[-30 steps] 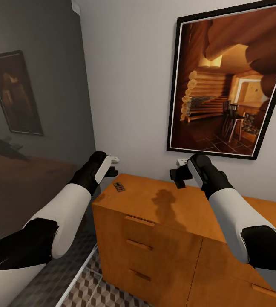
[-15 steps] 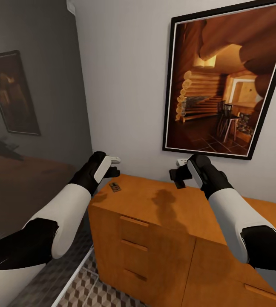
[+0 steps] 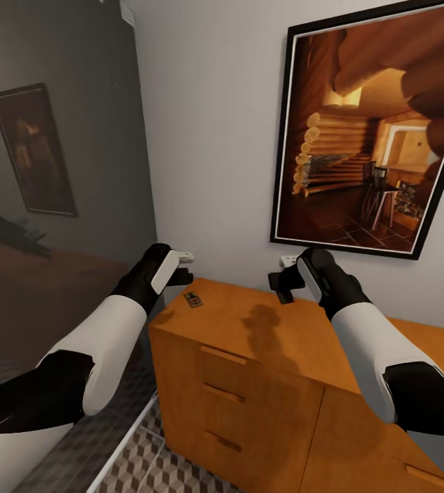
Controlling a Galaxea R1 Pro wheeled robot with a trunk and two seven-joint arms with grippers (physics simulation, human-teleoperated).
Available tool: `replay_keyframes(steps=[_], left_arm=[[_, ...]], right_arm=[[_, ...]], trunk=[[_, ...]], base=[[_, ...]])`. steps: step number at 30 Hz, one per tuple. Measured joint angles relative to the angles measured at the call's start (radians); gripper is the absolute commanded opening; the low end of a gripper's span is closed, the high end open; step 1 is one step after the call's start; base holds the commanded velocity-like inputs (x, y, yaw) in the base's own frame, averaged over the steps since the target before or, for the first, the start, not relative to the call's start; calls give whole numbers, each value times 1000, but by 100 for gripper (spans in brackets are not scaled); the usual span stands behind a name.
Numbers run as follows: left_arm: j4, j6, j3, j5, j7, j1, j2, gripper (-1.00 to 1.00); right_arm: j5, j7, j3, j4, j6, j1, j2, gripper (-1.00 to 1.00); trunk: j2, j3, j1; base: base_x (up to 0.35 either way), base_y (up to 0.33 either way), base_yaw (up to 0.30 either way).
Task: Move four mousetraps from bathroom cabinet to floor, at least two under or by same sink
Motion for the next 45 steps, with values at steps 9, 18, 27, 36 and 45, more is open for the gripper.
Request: replay_keyframes(steps=[9,18,27,36,45], left_arm=[[0,0,0,-1,0,0,0,100],[0,0,0,-1,-1,0,0,100],[2,-30,-1,0,-1,0,0,100],[3,-39,-2,1,-1,0,0,100],[9,-40,-3,1,1,0,0,100]], right_arm=[[2,0,0,0,0,0,11,-100],[3,0,0,0,0,0,25,-100],[2,3,1,-1,0,0,43,-100],[6,3,0,-1,0,0,99,-100],[1,4,1,-5,0,0,114,-100]], trunk=[[0,0,0],[0,0,0],[0,0,0],[0,0,0],[0,0,0]], base=[[0,0,13],[0,-3,1],[56,-160,0],[37,-54,0],[142,-4,0]])
